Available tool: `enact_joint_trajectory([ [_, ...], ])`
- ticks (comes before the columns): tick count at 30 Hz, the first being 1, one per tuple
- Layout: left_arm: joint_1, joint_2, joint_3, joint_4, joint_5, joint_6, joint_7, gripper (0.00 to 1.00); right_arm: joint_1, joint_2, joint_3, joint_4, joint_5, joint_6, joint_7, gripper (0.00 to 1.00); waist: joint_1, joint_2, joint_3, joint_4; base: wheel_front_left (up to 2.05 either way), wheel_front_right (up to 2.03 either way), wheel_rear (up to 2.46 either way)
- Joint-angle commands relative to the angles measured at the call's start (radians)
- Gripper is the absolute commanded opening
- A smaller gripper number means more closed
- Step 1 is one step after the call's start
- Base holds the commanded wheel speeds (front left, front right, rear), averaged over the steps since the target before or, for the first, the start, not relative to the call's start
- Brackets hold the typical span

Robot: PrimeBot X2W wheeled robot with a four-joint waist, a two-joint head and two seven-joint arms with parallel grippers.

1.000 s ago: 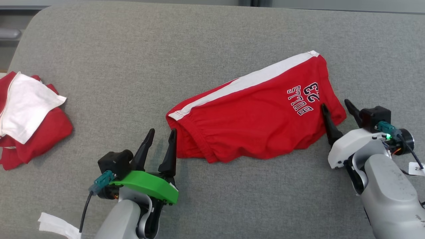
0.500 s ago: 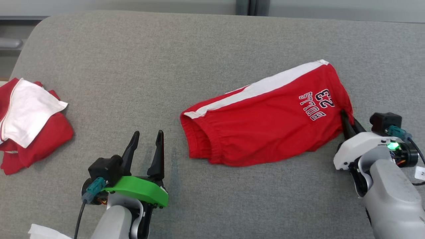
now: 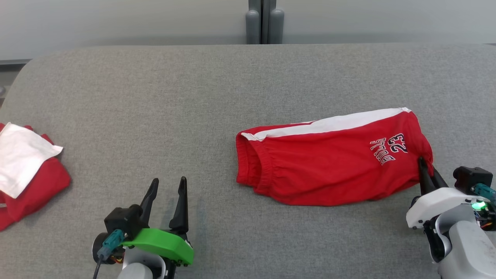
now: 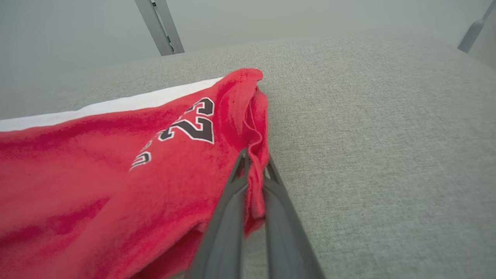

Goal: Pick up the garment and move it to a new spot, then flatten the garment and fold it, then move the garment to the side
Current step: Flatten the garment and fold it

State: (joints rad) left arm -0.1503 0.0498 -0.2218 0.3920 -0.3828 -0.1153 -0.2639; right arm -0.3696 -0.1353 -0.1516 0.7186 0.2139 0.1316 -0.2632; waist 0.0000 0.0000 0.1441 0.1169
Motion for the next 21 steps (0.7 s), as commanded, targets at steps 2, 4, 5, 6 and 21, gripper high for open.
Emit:
enact_joint_trajectory([
  [2,0.021,0.002,-0.007,-0.004,-0.015,0.008,-0.001,1.0,0.007,-0.001,0.016,-0.048,-0.019,-0.002,-0.002,0.0,0.0,0.0,-0.017,-0.015,0.0,0.0,0.0],
  [4,0.024,0.002,-0.013,-0.003,-0.017,0.01,-0.001,1.0,-0.006,0.008,0.047,-0.097,-0.029,-0.002,-0.002,0.0,0.0,0.0,-0.019,-0.014,0.0,0.0,0.0],
  [5,0.024,0.002,-0.015,-0.003,-0.019,0.01,-0.001,1.0,-0.012,0.014,0.064,-0.12,-0.028,-0.002,-0.002,0.0,0.0,0.0,-0.02,-0.013,0.0,0.0,0.0],
  [6,0.025,0.002,-0.017,-0.001,-0.021,0.011,-0.001,1.0,-0.019,0.023,0.09,-0.147,-0.022,-0.002,-0.002,0.0,0.0,0.0,-0.022,-0.011,0.0,0.0,0.0],
  [21,0.003,0.002,-0.088,0.04,-0.037,0.03,0.0,1.0,-0.071,0.081,0.561,-0.201,0.092,-0.002,-0.002,0.0,0.0,0.0,-0.032,0.119,0.0,0.0,0.0],
])
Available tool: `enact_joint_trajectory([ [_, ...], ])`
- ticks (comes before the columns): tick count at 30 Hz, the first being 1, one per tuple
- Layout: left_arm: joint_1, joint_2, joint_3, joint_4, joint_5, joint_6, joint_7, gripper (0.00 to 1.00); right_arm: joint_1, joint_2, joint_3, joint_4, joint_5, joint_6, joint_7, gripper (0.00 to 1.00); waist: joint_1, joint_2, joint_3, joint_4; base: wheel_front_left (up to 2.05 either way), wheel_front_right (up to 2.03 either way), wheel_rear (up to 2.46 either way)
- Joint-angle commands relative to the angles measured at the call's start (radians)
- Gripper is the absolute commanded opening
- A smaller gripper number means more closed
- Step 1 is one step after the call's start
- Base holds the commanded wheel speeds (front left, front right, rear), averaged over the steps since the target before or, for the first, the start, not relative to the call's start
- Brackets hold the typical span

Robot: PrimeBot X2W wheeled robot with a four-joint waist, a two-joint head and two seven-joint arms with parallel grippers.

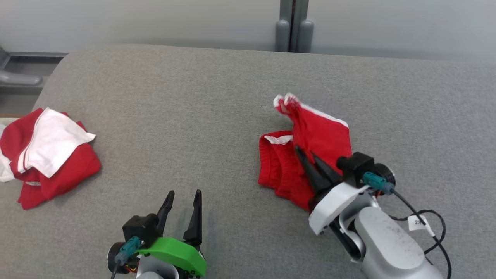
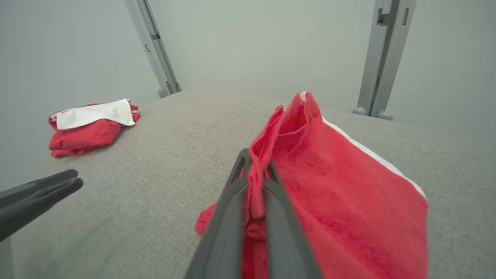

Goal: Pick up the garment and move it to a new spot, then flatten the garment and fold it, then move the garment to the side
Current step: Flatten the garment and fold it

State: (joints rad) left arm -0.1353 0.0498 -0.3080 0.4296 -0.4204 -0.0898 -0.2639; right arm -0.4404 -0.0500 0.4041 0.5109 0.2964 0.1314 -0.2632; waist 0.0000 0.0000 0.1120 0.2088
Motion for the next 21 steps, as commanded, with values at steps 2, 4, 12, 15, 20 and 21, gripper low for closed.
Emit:
enact_joint_trajectory([
  [2,-0.014,0.002,-0.008,0.008,0.008,0.011,-0.001,1.0,0.003,-0.003,0.07,0.021,0.043,-0.001,-0.002,0.65,0.0,0.0,0.0,0.035,0.0,0.0,0.0],
  [4,-0.014,0.002,-0.01,0.011,0.017,0.018,-0.001,1.0,0.012,-0.004,0.131,0.019,0.081,-0.001,-0.002,1.0,0.0,0.0,0.001,0.035,0.0,0.0,0.0],
  [12,0.006,0.002,0.036,-0.002,0.11,0.066,-0.001,1.0,0.044,-0.005,0.1,-0.007,0.095,-0.001,-0.002,1.0,0.0,0.0,-0.016,-0.035,0.0,0.0,0.0],
  [15,0.015,0.002,0.058,-0.024,0.171,0.089,-0.001,1.0,0.071,-0.004,-0.03,-0.027,0.018,-0.001,-0.002,1.0,0.0,0.0,-0.022,-0.069,0.0,0.0,0.0],
  [20,0.033,0.002,0.075,-0.057,0.257,0.117,-0.001,1.0,0.14,-0.003,-0.215,-0.067,-0.094,-0.001,-0.002,1.0,0.0,0.0,-0.034,-0.113,0.0,0.0,0.0],
  [21,0.036,0.002,0.079,-0.064,0.279,0.122,-0.001,1.0,0.154,-0.003,-0.247,-0.076,-0.108,-0.001,-0.002,1.0,0.0,0.0,-0.037,-0.121,0.0,0.0,0.0],
])
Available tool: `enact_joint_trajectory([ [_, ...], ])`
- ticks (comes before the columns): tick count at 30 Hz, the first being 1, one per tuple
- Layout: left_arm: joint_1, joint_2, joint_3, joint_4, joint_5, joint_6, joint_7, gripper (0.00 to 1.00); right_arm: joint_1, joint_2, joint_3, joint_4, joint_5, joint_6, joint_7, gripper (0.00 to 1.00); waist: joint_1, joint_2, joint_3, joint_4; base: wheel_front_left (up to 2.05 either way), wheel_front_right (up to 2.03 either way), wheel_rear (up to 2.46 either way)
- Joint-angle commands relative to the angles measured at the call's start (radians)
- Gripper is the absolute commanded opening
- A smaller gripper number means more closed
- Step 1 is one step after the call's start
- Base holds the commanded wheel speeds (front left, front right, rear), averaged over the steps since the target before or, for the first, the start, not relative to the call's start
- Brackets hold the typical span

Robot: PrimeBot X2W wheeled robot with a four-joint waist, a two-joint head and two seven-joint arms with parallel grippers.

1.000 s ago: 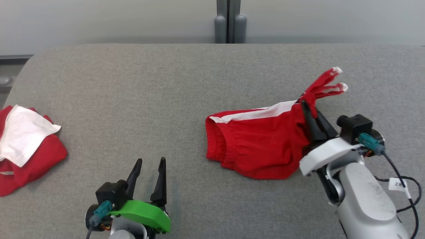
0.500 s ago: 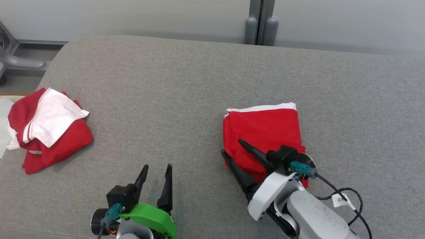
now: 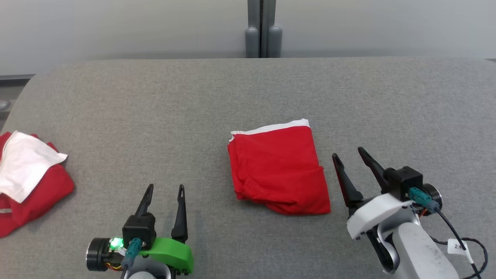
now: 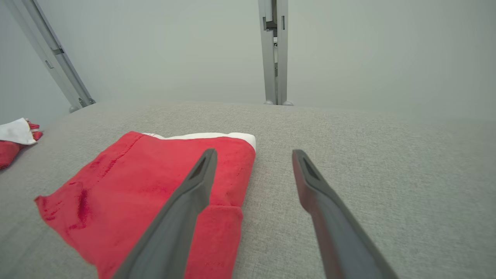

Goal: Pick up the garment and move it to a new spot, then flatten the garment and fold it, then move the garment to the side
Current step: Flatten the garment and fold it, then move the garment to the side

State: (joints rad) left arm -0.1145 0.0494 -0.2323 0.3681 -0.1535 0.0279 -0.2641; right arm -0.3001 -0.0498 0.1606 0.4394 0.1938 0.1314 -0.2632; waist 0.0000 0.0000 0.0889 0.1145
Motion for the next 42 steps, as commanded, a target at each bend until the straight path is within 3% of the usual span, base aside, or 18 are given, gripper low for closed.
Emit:
enact_joint_trajectory([
  [1,0.019,0.003,0.006,-0.008,0.023,0.009,0.0,1.0,0.03,-0.003,-0.027,-0.011,-0.02,-0.001,-0.002,1.0,0.0,0.0,-0.017,-0.033,0.0,0.0,0.0],
  [11,0.109,0.003,0.015,-0.036,0.044,0.025,0.0,1.0,0.173,-0.005,-0.148,0.01,0.011,-0.002,-0.002,1.0,0.0,0.0,-0.052,-0.067,0.0,0.0,0.0],
  [16,0.132,0.003,0.006,-0.047,0.038,0.031,0.0,1.0,0.184,-0.004,-0.135,0.031,0.011,-0.002,-0.002,1.0,0.0,0.0,-0.05,-0.067,0.0,0.0,0.0],
  [29,0.011,0.003,-0.05,-0.049,-0.027,0.003,0.0,1.0,-0.081,-0.003,0.008,0.094,0.021,-0.002,-0.002,1.0,0.0,0.0,0.099,0.037,0.0,0.0,0.0],
  [33,-0.022,0.003,-0.07,-0.038,-0.04,-0.001,0.0,1.0,-0.169,-0.005,0.059,0.188,0.005,-0.002,-0.002,1.0,0.0,0.0,0.135,0.081,0.0,0.0,0.0],
  [37,-0.038,0.003,-0.083,-0.03,-0.065,0.007,0.0,1.0,-0.222,-0.005,0.033,0.33,0.017,-0.002,-0.002,1.0,0.0,0.0,0.157,0.119,0.0,0.0,0.0],
  [39,-0.042,0.002,-0.09,-0.032,-0.071,0.009,0.0,1.0,-0.238,-0.004,0.022,0.378,0.028,-0.002,-0.002,0.47,0.0,0.0,0.165,0.131,0.0,0.0,0.0],
  [40,-0.042,0.003,-0.093,-0.034,-0.073,0.012,0.0,1.0,-0.241,-0.004,0.02,0.394,0.037,-0.002,-0.002,0.38,0.0,0.0,0.167,0.134,0.0,0.0,0.0],
  [41,-0.041,0.003,-0.095,-0.035,-0.076,0.014,0.0,1.0,-0.241,-0.004,0.019,0.4,0.047,-0.002,-0.002,0.02,0.0,0.0,0.169,0.134,0.0,0.0,0.0],
  [42,-0.039,0.003,-0.095,-0.036,-0.076,0.016,0.0,1.0,-0.239,-0.004,0.018,0.406,0.053,-0.002,-0.001,0.0,0.0,0.0,0.171,0.133,0.0,0.0,0.0],
])
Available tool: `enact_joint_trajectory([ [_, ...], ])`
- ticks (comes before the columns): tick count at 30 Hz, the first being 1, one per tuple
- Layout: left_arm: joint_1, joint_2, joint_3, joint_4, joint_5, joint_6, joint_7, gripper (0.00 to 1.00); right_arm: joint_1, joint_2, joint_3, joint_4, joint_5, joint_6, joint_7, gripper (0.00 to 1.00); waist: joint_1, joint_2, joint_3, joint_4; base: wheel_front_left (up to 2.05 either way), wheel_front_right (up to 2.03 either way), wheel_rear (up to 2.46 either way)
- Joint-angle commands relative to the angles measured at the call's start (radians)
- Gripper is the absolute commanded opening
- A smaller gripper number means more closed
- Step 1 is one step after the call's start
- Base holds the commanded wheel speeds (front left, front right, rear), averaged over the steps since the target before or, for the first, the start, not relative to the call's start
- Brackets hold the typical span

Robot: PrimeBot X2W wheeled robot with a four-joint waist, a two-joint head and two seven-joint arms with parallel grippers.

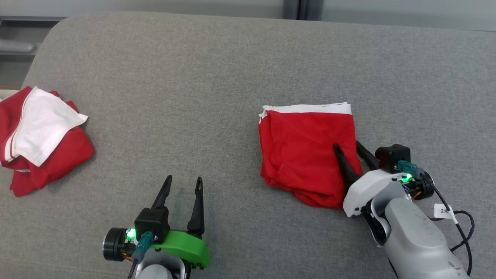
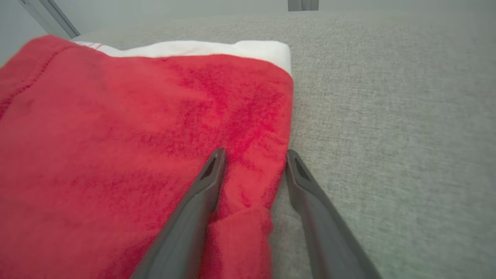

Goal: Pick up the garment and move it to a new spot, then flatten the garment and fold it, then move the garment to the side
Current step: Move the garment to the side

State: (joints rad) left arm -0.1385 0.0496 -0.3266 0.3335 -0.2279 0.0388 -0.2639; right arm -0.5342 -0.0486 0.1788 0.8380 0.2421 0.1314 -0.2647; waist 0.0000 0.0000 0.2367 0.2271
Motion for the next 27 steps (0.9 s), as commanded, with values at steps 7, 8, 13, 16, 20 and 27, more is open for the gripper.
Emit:
enact_joint_trajectory([
  [7,-0.023,0.002,0.014,-0.017,0.032,-0.006,-0.001,1.0,0.007,-0.006,-0.048,-0.074,0.029,-0.002,0.0,0.0,0.0,0.0,0.021,-0.049,0.0,0.0,0.0],
  [8,-0.029,0.002,0.012,-0.02,0.035,-0.013,0.0,1.0,0.012,-0.006,-0.055,-0.087,0.03,-0.002,0.0,0.0,0.0,0.0,0.018,-0.069,0.0,0.0,0.0],
  [13,-0.046,0.003,-0.004,-0.034,0.056,-0.031,-0.001,1.0,0.032,-0.005,-0.048,-0.118,0.033,-0.002,0.0,0.0,0.0,0.0,0.002,-0.189,0.0,0.0,0.0],
  [16,-0.062,0.003,-0.02,-0.042,0.066,-0.041,-0.001,1.0,0.046,-0.005,-0.044,-0.128,0.038,-0.002,0.0,0.0,0.0,0.0,-0.005,-0.274,0.0,0.0,0.0],
  [20,-0.077,0.003,-0.037,-0.046,0.07,-0.048,-0.001,1.0,0.064,-0.004,-0.043,-0.137,0.05,-0.002,0.0,0.0,0.0,0.0,-0.009,-0.378,0.0,0.0,0.0],
  [27,-0.08,0.004,-0.05,-0.038,0.091,-0.069,-0.001,1.0,0.087,-0.004,-0.023,-0.157,0.068,-0.002,0.0,0.0,0.0,0.0,-0.004,-0.53,0.0,0.0,0.0],
])
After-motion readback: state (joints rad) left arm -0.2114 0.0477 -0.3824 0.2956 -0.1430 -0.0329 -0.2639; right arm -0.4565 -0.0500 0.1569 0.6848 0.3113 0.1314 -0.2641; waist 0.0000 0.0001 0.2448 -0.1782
